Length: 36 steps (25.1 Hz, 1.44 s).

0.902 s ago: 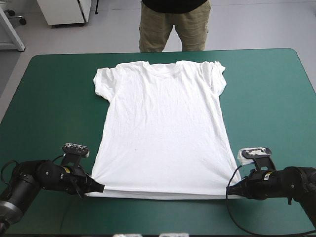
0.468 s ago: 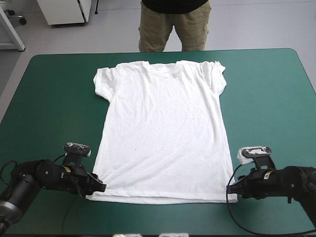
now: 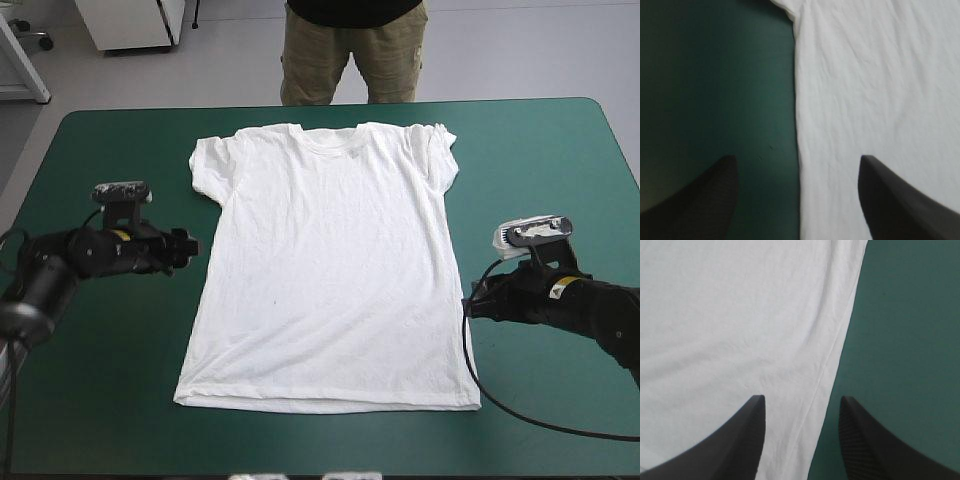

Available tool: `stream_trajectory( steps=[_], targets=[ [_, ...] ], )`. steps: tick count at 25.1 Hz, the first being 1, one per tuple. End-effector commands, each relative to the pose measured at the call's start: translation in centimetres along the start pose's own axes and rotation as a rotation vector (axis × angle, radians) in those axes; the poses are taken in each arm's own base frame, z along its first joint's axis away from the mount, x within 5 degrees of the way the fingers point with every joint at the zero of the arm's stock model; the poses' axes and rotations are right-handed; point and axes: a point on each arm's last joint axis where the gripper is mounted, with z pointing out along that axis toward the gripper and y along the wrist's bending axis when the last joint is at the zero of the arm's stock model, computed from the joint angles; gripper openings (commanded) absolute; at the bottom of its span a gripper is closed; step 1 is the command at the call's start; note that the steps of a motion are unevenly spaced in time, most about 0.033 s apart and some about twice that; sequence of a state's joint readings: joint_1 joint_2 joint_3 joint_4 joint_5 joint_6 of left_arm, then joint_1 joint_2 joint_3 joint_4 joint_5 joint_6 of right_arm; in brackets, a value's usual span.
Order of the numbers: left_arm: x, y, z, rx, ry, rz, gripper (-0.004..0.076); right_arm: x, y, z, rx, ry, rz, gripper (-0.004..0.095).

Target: Fold the cloth

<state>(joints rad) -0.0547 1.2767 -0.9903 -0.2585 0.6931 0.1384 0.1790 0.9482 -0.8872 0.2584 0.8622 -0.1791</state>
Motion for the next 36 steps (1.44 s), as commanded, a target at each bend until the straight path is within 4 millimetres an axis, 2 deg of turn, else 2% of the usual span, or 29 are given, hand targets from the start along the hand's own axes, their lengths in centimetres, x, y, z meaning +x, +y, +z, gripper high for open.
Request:
stream_trajectory(
  steps=[1,6,10,15,20,23,24,25,26,27,29,31,33,36],
  targets=[
    [-4.0,0.4,2.6,0.023,-0.003,-0.027,0.0459,-2.2,0.1,-0.6,0.001,-0.088,-0.023,0.0445],
    [-7.3,0.8,7.7,0.054,0.076,-0.008,0.0438,-2.5,-0.1,0.6,0.001,-0.052,-0.026,0.0443],
    [-8.6,1.1,10.6,0.068,0.129,-0.006,0.0438,-2.6,-0.2,1.2,0.0,-0.036,-0.021,0.0443],
    [-8.6,0.5,13.4,0.143,0.185,0.045,0.0438,-2.8,-0.3,1.5,0.003,-0.048,-0.02,0.0441],
    [-8.0,-0.4,15.7,0.118,0.197,0.136,0.0411,-3.1,-0.4,1.7,0.007,-0.068,-0.015,0.0439],
    [-7.4,-0.7,16.8,0.114,0.238,0.151,0.0309,-3.0,-0.4,1.7,0.008,-0.068,-0.016,0.0419],
    [-6.9,-0.8,17.3,0.122,0.272,0.149,0.0173,-3.1,-0.5,1.7,0.017,-0.073,-0.026,0.0393],
    [-6.7,-1.0,17.4,0.127,0.282,0.155,0.0107,-3.2,-0.5,1.6,0.02,-0.083,-0.028,0.0378],
    [-6.6,-1.2,17.5,0.127,0.292,0.183,-0.0004,-3.4,-0.6,1.6,0.037,-0.103,-0.041,0.0359],
    [-6.6,-1.2,17.5,0.124,0.293,0.192,-0.0006,-3.5,-0.7,1.8,0.042,-0.108,-0.043,0.0359],
    [-6.5,-1.3,17.5,0.122,0.303,0.201,-0.0009,-4.4,-1.2,2.8,0.066,-0.107,-0.061,0.0369],
    [-6.5,-1.3,17.5,0.123,0.306,0.201,-0.0009,-6.3,-1.7,5.0,0.078,-0.068,-0.069,0.0428],
    [-6.4,-1.3,17.5,0.123,0.31,0.201,-0.0009,-9.1,-2.4,8.2,0.079,-0.036,-0.065,0.0536],
    [-6.4,-1.3,17.5,0.126,0.31,0.198,-0.0009,-12.0,-3.3,12.7,0.076,0.004,-0.062,0.0546]
  ],
)
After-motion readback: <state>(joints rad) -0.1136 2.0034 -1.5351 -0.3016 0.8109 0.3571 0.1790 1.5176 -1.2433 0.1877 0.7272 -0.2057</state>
